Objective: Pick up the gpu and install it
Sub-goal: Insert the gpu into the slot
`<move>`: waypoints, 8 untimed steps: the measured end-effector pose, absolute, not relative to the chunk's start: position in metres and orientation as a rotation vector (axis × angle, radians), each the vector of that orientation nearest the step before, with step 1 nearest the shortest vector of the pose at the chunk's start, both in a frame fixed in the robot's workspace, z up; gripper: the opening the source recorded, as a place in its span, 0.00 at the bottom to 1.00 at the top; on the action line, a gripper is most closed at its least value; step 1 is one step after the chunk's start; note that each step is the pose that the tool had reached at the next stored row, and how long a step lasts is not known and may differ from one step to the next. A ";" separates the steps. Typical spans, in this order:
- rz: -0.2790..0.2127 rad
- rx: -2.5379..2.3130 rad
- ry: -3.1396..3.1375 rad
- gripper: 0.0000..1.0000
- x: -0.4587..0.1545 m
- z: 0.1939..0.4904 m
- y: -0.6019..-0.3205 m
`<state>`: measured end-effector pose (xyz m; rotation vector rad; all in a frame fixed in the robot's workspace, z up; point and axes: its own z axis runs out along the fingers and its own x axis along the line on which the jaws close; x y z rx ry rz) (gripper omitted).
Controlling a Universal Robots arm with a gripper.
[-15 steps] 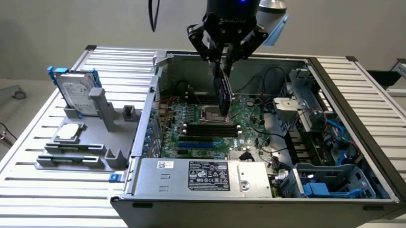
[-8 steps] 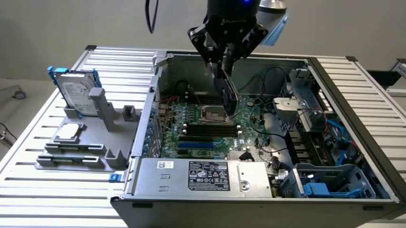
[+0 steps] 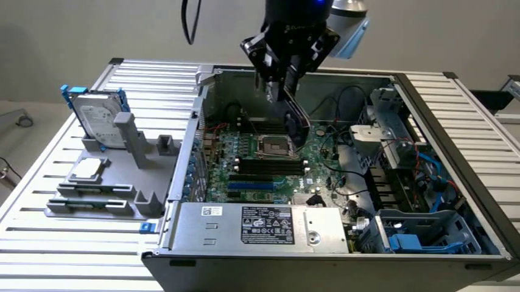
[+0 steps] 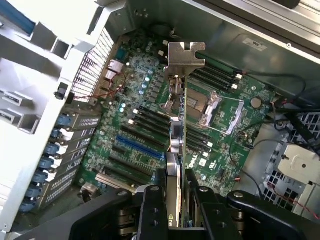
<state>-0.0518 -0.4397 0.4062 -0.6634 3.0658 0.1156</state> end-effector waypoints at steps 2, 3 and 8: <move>0.116 -0.720 3.054 0.26 -0.052 0.406 -0.440; 0.116 -0.748 3.048 0.26 -0.052 0.406 -0.440; 0.115 -0.885 3.015 0.26 -0.052 0.406 -0.440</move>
